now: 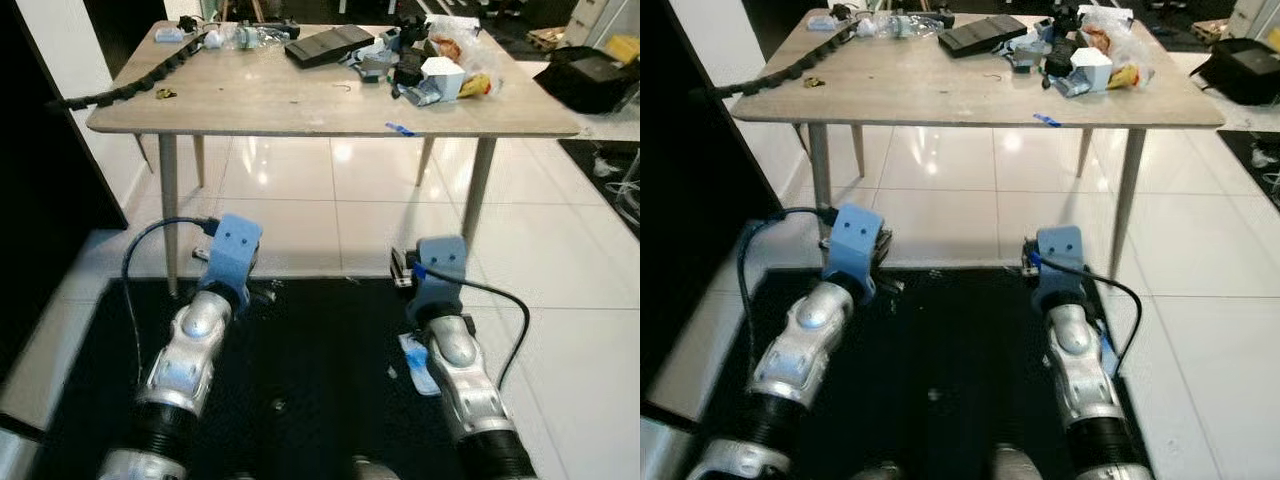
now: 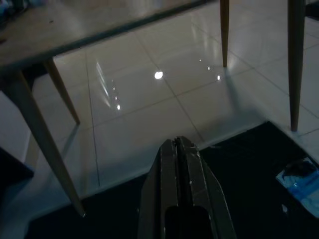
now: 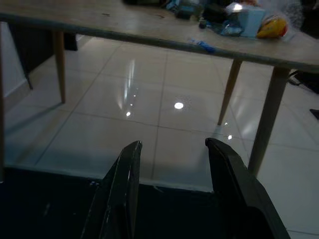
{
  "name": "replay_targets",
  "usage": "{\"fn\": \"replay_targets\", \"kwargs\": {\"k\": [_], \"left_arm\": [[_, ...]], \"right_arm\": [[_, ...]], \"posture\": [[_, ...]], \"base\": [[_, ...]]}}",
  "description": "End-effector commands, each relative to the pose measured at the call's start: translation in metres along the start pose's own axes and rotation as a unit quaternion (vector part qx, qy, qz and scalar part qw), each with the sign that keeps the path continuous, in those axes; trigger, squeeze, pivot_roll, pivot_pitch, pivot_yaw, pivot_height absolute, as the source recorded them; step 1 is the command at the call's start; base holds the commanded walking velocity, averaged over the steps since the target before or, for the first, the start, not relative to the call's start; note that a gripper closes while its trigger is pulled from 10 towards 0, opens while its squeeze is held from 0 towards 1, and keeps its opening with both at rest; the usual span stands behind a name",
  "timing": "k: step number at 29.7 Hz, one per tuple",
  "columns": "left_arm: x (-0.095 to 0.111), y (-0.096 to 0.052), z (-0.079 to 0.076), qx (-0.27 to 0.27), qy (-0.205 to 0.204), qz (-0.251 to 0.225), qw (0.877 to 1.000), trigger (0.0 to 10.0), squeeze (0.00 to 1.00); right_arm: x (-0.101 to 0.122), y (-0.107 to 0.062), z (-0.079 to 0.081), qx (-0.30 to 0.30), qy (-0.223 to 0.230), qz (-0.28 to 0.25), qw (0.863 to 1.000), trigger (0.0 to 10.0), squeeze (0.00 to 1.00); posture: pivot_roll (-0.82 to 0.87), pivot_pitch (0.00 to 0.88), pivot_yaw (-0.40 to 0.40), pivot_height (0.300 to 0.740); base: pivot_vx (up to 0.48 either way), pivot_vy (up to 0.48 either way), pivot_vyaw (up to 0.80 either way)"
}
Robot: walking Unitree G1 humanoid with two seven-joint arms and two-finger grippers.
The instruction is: Picking trash to rubbish bin
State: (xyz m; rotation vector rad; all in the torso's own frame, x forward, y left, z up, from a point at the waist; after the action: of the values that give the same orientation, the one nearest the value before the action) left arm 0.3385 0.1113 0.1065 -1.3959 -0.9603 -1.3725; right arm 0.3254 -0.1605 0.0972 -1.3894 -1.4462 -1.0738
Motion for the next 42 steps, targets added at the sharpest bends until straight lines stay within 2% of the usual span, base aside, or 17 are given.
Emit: {"fn": "replay_targets", "kwargs": {"k": [1, 7, 16, 20, 26, 42], "left_arm": [[-0.005, -0.001, 0.003, 0.005, -0.003, 0.009, 1.0, 10.0, 0.0], [-0.005, -0.002, 0.002, 0.003, -0.002, 0.011, 1.0, 10.0, 0.0], [-0.002, -0.002, 0.004, 0.006, -0.007, 0.001, 1.0, 10.0, 0.0], [0.007, 0.001, 0.014, 0.019, -0.012, -0.009, 1.0, 10.0, 0.0], [0.013, 0.005, 0.026, 0.046, -0.036, -0.019, 0.998, 10.0, 0.0], [0.016, 0.007, 0.028, 0.052, -0.031, -0.021, 0.998, 10.0, 0.0]], "right_arm": [[0.003, 0.0, 0.002, -0.001, 0.007, -0.003, 1.0, 10.0, 0.0], [0.006, -0.001, 0.004, 0.0, 0.007, -0.007, 1.0, 10.0, 0.0], [0.026, 0.003, 0.008, -0.013, 0.02, -0.046, 0.999, 10.0, 0.0], [0.036, 0.01, 0.008, -0.012, 0.002, -0.064, 0.998, 10.0, 0.0], [0.042, 0.017, 0.006, -0.02, 0.008, -0.071, 0.997, 10.0, 0.0], [0.042, 0.021, 0.004, -0.028, 0.01, -0.07, 0.997, 10.0, 0.0]], "posture": [[-0.06, 0.011, 0.021, 0.74], [-0.06, 0.014, 0.023, 0.74], [-0.07, 0.004, 0.029, 0.74], [-0.07, 0.011, 0.035, 0.74], [-0.07, 0.017, 0.028, 0.74], [-0.07, 0.017, 0.021, 0.74]], "base": [[0.289, 0.0, 0.0], [0.29, 0.0, 0.0], [0.29, 0.0, 0.0], [0.288, 0.0, 0.0], [0.28, 0.0, 0.0], [0.281, 0.0, 0.0]]}}
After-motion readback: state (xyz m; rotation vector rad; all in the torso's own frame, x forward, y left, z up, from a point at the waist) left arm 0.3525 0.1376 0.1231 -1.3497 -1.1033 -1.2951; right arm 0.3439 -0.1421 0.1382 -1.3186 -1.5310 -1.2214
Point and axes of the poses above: a point about 5 cm out from each wrist's last joint towards the gripper, its own y axis pointing out of the wrist towards the gripper, its own x axis along the axis of the wrist's last joint, z = x × y, the point moved 3 cm from there along y, pointing out of the wrist towards the gripper, and after that the axes turned 8 degrees about -y, right-handed, at the moved point
